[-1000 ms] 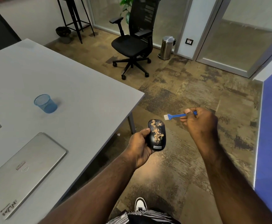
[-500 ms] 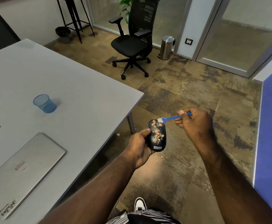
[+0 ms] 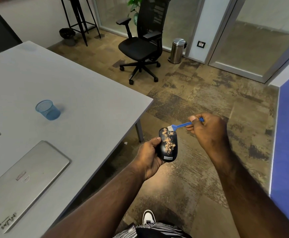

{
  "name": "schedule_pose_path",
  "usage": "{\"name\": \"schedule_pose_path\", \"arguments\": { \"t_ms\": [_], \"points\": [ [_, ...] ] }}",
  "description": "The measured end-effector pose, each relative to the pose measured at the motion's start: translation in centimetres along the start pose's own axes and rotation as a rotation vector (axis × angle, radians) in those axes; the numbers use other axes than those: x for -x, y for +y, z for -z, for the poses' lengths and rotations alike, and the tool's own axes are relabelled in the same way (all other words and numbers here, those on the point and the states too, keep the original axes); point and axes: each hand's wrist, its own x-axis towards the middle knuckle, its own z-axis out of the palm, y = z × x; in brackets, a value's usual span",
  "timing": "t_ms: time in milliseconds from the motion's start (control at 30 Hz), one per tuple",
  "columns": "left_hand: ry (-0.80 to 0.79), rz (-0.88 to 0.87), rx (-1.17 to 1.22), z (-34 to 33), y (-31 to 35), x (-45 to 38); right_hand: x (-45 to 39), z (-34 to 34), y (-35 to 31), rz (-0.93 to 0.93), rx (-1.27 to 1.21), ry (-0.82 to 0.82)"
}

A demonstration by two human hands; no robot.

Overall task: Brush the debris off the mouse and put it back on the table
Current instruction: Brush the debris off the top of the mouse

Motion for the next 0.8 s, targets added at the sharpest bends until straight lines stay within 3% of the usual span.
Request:
{"name": "schedule_pose_path", "arguments": {
  "t_ms": [100, 267, 433, 633, 800],
  "points": [
    [0.005, 0.005, -0.002, 0.0, 0.0, 0.1, -0.2, 0.5, 0.1, -0.005, 0.086, 0.043],
    [0.007, -0.006, 0.001, 0.1, 0.2, 0.2, 0.3, 1.2, 0.4, 0.013, -0.001, 0.072],
    [0.002, -0.005, 0.010, 0.0, 0.2, 0.0, 0.7, 1.4, 0.7, 0.061, 0.162, 0.082],
    [0.001, -0.008, -0.005, -0.1, 0.2, -0.2, 1.1, 1.3, 0.5, 0.040, -0.040, 0.073],
    [0.007, -0.003, -0.003, -0.1, 0.0, -0.2, 0.7, 1.5, 0.9, 0.023, 0.107, 0.125]
  ]
}}
